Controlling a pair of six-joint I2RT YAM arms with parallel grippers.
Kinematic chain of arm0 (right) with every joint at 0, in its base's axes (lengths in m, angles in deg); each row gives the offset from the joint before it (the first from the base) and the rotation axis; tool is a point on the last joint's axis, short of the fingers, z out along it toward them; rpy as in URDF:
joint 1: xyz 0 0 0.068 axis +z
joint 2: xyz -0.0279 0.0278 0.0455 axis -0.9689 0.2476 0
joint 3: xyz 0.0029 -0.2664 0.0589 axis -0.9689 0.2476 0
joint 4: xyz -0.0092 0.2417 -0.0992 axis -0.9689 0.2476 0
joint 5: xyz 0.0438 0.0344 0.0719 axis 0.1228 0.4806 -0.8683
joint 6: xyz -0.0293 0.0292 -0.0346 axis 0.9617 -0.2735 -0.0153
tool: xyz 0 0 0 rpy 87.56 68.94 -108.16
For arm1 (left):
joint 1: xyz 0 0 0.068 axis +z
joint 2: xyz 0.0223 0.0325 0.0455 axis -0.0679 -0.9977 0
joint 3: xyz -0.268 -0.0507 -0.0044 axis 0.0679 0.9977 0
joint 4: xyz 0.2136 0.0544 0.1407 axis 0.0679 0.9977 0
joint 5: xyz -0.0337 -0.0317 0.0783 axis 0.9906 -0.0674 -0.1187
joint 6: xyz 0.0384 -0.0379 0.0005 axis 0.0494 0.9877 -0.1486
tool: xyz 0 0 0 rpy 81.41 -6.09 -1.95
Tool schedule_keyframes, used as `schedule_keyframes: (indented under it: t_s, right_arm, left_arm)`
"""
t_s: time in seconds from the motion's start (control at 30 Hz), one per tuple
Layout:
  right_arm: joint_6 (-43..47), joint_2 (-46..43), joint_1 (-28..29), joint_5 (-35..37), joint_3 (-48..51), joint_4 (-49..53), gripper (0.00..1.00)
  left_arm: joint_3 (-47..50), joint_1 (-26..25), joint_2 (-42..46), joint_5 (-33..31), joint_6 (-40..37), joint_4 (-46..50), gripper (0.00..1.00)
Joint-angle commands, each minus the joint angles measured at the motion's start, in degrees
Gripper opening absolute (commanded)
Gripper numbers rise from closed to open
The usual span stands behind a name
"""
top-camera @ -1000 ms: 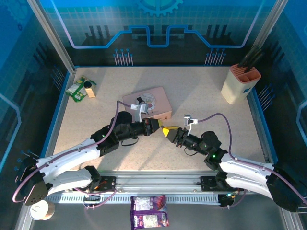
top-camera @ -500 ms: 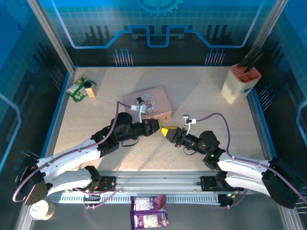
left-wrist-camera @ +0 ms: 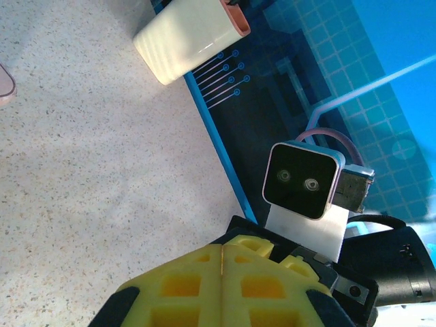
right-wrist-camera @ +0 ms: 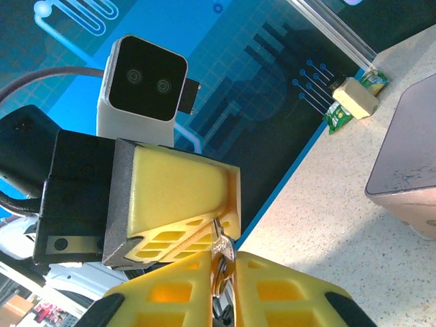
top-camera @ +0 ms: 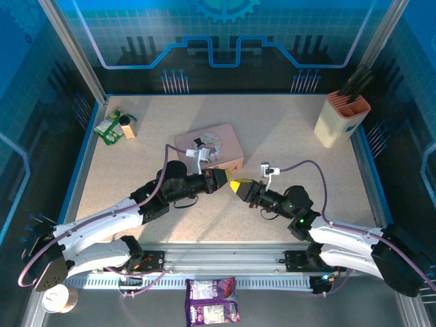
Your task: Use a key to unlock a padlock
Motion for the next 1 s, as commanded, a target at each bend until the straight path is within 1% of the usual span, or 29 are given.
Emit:
schedule_keyframes:
  t_s: [0.0,0.17,0.4,0.53,0.57,0.6,0.67,0.7,0.77,0.8,0.9,0.97]
  right_arm:
    - [-0.6,-0.1,-0.5,-0.5,-0.8,-4.7,0.17]
    - [-1.0,-0.1,-0.6,-0.5,-0.7,-5.3,0.16]
    - [-0.9,-1.1,-0.9,-0.3,-0.7,-4.1,0.06]
    - [0.0,-2.9,-1.0,0.4,-1.5,1.7,0.01]
    - [0.5,-3.6,-1.0,0.7,-2.0,4.4,0.0]
    - [1.2,-4.6,-1.2,1.1,-2.7,7.6,0.0]
    - [3.0,-6.7,-1.3,1.5,-3.8,14.5,0.0]
    - [4.8,-8.3,-1.3,2.1,-4.9,19.6,0.0]
    - [8.4,-11.8,-1.3,4.7,-7.1,31.2,0.0]
    - [9.9,-13.5,-1.4,6.3,-8.2,36.6,0.0]
    - [14.0,-18.0,-1.7,10.7,-10.4,51.5,0.0]
    - [15.4,-20.1,-2.0,12.8,-11.0,58.0,0.0]
  left_arm:
    - [1.4,-1.1,-0.4,0.2,0.1,-1.5,0.0]
    - [1.5,-1.5,-0.3,-0.3,0.1,-1.7,0.0]
    - [2.0,-1.7,-0.3,-0.8,0.1,-1.9,0.0]
    - [1.8,-1.8,-0.2,-1.5,-0.7,-0.8,0.0]
    - [1.5,-1.7,-0.1,-2.0,-1.1,0.1,0.06]
    - [1.1,-1.7,0.1,-2.8,-1.8,1.6,0.16]
    - [-0.2,-1.7,1.0,-5.2,-3.6,5.9,0.3]
    - [-0.9,-1.6,1.9,-7.1,-4.9,8.4,0.4]
    - [-1.8,-1.3,3.8,-11.5,-6.6,13.7,0.55]
    - [-2.2,-0.8,4.6,-13.6,-6.9,17.1,0.59]
    - [-2.8,1.9,5.6,-15.3,-8.7,23.6,0.6]
    - [-2.7,3.0,5.0,-16.6,-10.3,26.5,0.62]
